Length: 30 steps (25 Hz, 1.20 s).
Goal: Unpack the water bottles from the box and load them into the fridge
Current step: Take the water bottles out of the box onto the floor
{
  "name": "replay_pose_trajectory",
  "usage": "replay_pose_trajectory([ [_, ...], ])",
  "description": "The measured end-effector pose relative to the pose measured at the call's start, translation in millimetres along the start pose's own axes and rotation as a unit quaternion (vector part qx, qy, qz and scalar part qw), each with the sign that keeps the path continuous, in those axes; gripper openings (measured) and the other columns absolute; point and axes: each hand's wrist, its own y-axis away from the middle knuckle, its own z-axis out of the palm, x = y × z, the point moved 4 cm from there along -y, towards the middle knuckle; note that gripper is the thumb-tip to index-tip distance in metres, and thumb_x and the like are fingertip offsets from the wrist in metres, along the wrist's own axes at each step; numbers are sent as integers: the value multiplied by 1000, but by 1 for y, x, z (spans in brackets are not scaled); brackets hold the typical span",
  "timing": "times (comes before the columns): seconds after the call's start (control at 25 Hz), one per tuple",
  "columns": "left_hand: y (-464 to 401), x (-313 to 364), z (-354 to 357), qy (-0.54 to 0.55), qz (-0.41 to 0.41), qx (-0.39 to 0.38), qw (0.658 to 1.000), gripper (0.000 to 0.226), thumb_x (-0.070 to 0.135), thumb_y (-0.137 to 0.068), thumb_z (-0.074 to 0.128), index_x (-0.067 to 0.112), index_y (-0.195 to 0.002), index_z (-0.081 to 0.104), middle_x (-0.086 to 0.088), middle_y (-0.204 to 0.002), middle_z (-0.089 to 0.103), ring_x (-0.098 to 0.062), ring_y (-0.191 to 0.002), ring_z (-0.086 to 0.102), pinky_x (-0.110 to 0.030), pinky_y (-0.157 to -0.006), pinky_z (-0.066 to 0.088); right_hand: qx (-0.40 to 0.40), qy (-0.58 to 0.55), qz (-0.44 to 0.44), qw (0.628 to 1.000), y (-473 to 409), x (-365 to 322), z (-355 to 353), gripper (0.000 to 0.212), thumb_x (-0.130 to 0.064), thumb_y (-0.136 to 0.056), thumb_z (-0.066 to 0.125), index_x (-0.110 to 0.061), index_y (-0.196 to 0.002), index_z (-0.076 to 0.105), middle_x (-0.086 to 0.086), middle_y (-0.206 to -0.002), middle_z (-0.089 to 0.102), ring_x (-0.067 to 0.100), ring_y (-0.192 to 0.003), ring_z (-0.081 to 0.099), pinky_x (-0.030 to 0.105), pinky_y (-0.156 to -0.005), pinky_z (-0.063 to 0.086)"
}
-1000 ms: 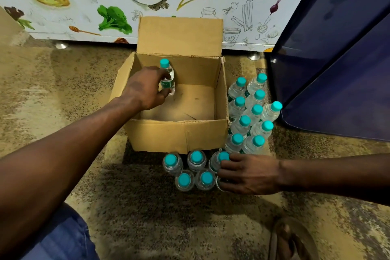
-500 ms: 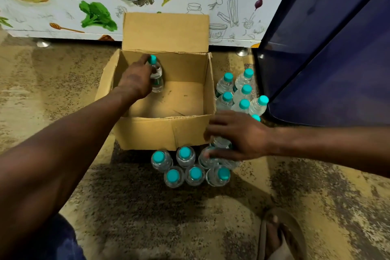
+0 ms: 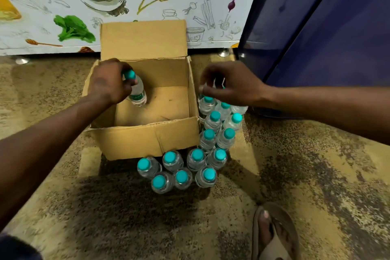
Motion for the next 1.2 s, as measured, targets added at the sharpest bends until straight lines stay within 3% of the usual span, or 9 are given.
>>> replay_pose_trajectory([
  [0.12, 27, 37, -49, 102, 48, 74, 991, 38, 41, -83, 77, 10, -105, 73, -10, -98, 70, -18, -84, 59, -35, -73, 49, 1, -60, 30, 998, -12, -1, -24, 27, -28, -87, 77, -14, -108, 67, -6, -88, 67, 1, -73, 62, 20, -66, 52],
  [0.2, 50, 64, -77, 143, 78, 116, 980, 36, 41, -84, 77, 11, -103, 74, -7, -96, 70, -12, -83, 57, -30, -75, 47, -24, -79, 30, 996, -16, -5, -33, 38, -32, -85, 79, -15, -116, 65, -1, -95, 67, 5, -78, 64, 24, -70, 55],
  [0.32, 79, 103, -103, 197, 127, 134, 963, 33, 39, -84, 77, 11, -100, 73, -1, -93, 67, -2, -81, 51, -7, -77, 39, -94, -95, -4, 991, -17, -22, -36, 63, -44, -80, 80, -19, -133, 55, 1, -109, 65, 13, -91, 66, 23, -72, 53],
  [0.4, 91, 125, -109, 222, 166, 119, 953, 33, 42, -84, 76, 12, -99, 73, 1, -91, 66, 0, -79, 50, -2, -74, 34, -134, -72, -38, 988, -15, -40, -38, 76, -50, -77, 81, -21, -139, 49, -2, -116, 63, 14, -100, 64, 24, -76, 53],
  [0.52, 107, 152, -110, 270, 215, 103, 933, 33, 44, -84, 77, 15, -98, 73, 3, -90, 64, 3, -75, 51, -5, -71, 37, -167, -38, -95, 981, -1, -63, -38, 64, -40, -80, 82, -13, -132, 56, -2, -113, 64, 14, -96, 63, 18, -74, 48],
  [0.68, 120, 176, -101, 293, 274, 99, 911, 33, 36, -83, 82, 11, -103, 74, 2, -93, 64, 4, -77, 53, -6, -68, 38, -141, -30, -85, 986, 38, -71, -45, 50, -33, -81, 84, -9, -120, 64, -5, -103, 68, 11, -86, 64, 16, -69, 47],
  [0.84, 120, 188, -84, 350, 314, 55, 881, 42, 29, -86, 80, 7, -120, 68, -3, -103, 68, -13, -89, 66, -26, -72, 52, -147, -28, -46, 988, 66, -61, -62, 52, -36, -81, 85, -12, -122, 65, -2, -106, 72, 20, -89, 70, 41, -69, 58],
  [1.04, 118, 176, -36, 303, 309, -88, 897, 30, 35, -92, 71, 17, -116, 71, 5, -104, 68, -6, -89, 65, -30, -73, 55, -234, 28, -8, 972, 85, -44, -62, 49, -43, -75, 86, -21, -115, 68, -11, -96, 70, 10, -79, 67, 23, -62, 53],
  [1.2, 136, 172, 6, 178, 350, -208, 896, 31, 46, -92, 64, 27, -116, 70, 10, -109, 68, -10, -97, 65, -33, -81, 55, -281, 137, -7, 950, 103, -21, -30, 54, -57, -69, 81, -27, -109, 62, -17, -92, 64, 2, -75, 61, 23, -64, 55],
])
